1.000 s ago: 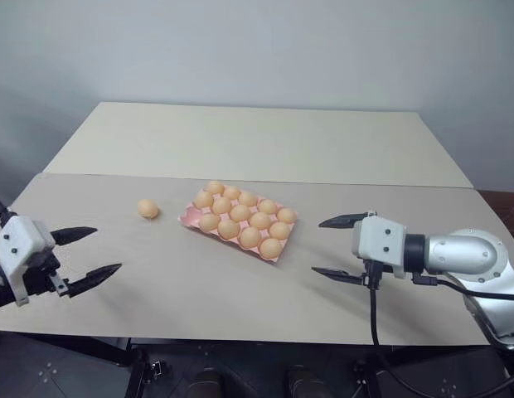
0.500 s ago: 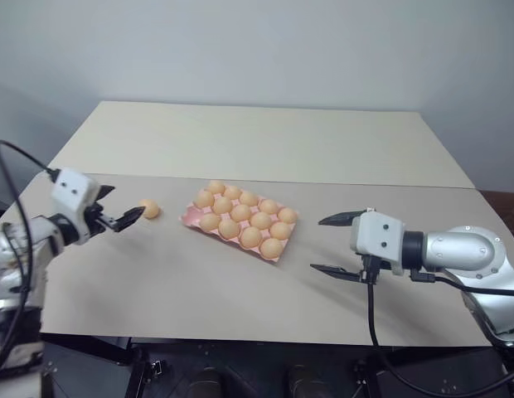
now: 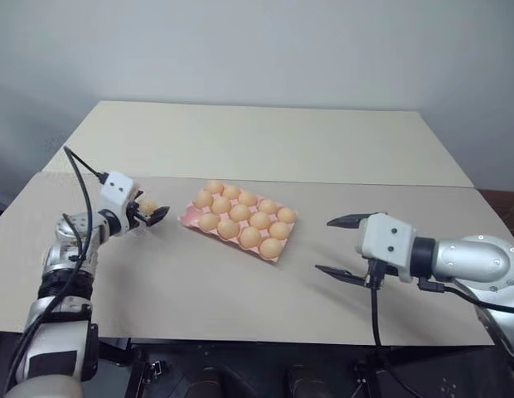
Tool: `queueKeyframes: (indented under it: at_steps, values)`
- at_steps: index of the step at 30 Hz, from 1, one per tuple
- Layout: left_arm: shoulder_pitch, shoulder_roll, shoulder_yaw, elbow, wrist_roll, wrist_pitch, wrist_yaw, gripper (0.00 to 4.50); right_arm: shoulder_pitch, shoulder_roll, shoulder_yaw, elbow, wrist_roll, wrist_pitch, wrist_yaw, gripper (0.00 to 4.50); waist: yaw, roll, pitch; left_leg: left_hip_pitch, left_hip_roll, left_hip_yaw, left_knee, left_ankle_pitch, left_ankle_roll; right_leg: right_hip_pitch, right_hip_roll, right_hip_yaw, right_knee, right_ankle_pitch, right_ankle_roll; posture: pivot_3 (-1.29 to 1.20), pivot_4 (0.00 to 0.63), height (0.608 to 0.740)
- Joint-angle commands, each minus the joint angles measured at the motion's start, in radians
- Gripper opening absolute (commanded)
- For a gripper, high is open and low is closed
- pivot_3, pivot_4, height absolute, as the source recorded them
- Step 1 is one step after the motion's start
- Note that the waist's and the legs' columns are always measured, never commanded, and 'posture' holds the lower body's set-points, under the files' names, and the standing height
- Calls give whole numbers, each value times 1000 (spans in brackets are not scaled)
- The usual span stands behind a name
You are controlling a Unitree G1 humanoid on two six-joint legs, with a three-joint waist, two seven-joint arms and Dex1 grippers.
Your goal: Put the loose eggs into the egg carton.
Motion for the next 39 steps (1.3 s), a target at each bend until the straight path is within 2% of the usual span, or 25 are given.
queueKeyframes:
  at_steps: [1,11,14,19,23,35,39]
  values:
    - [-60,-6,-8,91,38,-74,45,4467,8,-17,-47,-39,10,16,-16,4500,-1,0,0,0,0,0,0,0,0,0,0,0,0,0,0,0,150,740]
    - [-118,-36,-21,233,82,-108,116,4467,18,-38,-56,-39,6,20,-19,4500,-1,0,0,1,0,0,0,0,0,1,0,0,0,0,0,0,150,740]
    - [-105,-29,-18,222,79,-97,102,3857,10,-41,-46,-29,1,18,-22,4500,-2,0,0,1,0,0,0,0,0,1,0,0,1,0,0,0,150,740]
    - [-83,-15,-7,193,74,-93,113,2308,-3,-35,-26,-16,-8,8,-25,4500,-3,0,0,1,0,0,0,0,0,1,0,0,1,0,0,0,150,740]
    - [-36,-5,35,90,17,-107,54,2308,-12,-29,-11,-2,-16,-3,-27,4500,-4,0,0,0,0,0,0,0,0,0,0,0,0,0,0,0,150,740]
    - [155,-6,85,-411,-196,-53,-197,2308,-18,-4,19,3,-42,-9,-53,4500,0,0,0,0,0,0,0,0,0,0,0,0,0,0,0,0,150,740]
    - [163,-15,66,-453,-226,-37,-254,2308,-12,8,27,-6,-52,1,-68,4500,-1,0,0,1,0,0,1,0,0,1,0,0,1,0,0,0,150,740]
